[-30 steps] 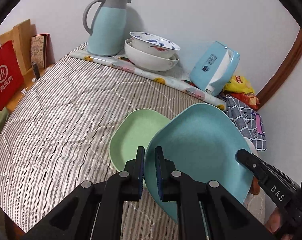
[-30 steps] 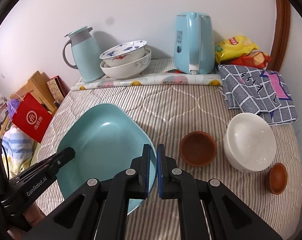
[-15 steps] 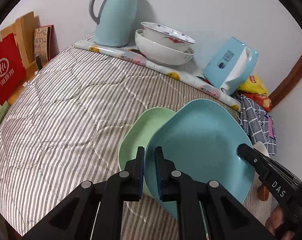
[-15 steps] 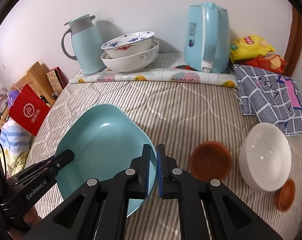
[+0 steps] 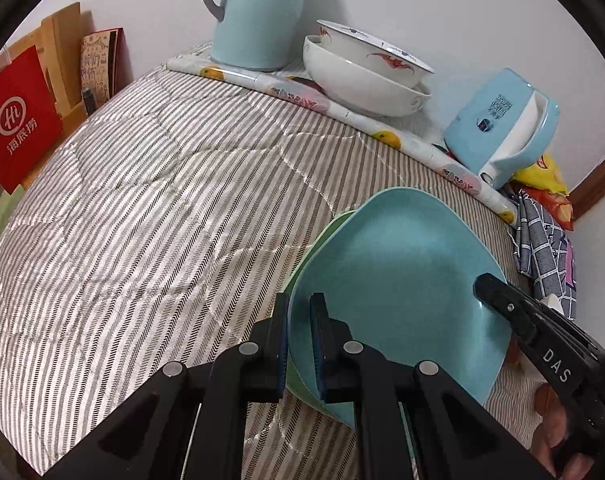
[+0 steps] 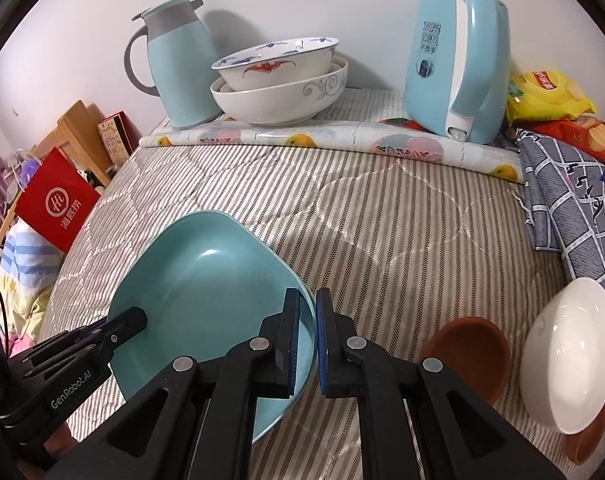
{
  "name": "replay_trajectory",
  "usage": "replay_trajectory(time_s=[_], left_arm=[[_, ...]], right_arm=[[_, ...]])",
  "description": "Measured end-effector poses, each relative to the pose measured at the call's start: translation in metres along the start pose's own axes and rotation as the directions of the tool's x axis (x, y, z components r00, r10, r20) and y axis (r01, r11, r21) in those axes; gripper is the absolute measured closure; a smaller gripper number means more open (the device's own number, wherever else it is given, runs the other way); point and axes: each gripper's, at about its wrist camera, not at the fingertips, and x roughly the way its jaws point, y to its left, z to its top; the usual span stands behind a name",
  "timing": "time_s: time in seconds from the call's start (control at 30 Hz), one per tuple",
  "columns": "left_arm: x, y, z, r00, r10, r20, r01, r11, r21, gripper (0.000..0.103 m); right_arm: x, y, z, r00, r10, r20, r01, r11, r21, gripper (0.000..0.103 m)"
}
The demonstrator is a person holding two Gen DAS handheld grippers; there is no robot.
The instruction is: Organize plates and bowls
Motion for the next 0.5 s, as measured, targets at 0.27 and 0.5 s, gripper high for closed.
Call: replay_trajectory(time_s=[0.27,0.5], left_arm=[[0.011,-0.004,-0.003,1.000,0.020,-0.021,-0.019,1.000,0.012,0.092],[0.012,-0.006,-0.004,0.999,0.033,-0.026,-0.032,0.999,0.020,0.092]], right_arm=[[0.015,-0.006,0.000,1.000,0.001,-0.020,-0.001,1.000,-0.010,0.093],[0.023,-0.008,0.001,1.000,0.008,-0.012,-0.008,1.000,-0.009,0.091]])
